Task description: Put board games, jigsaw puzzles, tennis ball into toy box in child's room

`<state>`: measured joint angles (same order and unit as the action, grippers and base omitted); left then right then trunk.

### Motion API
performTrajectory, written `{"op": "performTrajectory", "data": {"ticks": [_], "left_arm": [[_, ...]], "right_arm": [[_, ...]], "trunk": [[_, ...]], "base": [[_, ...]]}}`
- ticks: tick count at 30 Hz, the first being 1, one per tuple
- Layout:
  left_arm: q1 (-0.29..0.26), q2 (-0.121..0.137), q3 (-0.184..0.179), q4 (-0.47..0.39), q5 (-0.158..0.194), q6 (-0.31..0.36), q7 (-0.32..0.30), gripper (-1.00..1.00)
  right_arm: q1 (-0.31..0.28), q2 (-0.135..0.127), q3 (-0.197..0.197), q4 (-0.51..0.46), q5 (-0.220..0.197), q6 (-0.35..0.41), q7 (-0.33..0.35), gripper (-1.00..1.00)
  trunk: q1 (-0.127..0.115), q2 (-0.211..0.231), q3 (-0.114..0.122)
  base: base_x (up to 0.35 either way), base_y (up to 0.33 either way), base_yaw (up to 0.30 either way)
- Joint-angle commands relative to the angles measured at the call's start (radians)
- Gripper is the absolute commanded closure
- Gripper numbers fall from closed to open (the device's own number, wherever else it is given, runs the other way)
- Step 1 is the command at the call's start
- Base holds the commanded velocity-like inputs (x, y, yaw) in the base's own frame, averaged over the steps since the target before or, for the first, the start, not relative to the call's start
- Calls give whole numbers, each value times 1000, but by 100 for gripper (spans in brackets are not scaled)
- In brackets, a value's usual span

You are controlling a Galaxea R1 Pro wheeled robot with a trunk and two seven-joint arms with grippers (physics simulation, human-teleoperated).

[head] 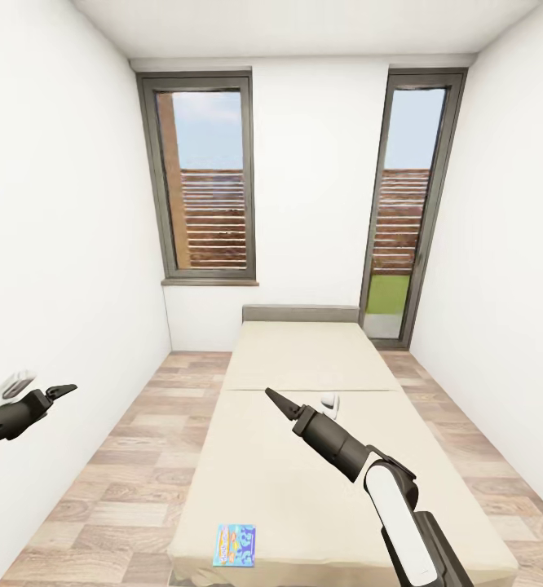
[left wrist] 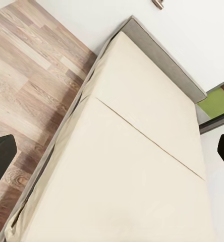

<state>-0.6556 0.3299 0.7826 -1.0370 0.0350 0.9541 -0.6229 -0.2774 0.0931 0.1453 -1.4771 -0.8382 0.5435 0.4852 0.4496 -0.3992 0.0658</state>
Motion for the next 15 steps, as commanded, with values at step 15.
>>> {"op": "performTrajectory", "data": {"ticks": [15], "left_arm": [[-1,1,8,0,5,9,-3,-100]], "right_arm": [[0,1,0,1,-7,2,-1,-100]], "trunk": [[0,-1,0]], "base": [[0,0,0]]}}
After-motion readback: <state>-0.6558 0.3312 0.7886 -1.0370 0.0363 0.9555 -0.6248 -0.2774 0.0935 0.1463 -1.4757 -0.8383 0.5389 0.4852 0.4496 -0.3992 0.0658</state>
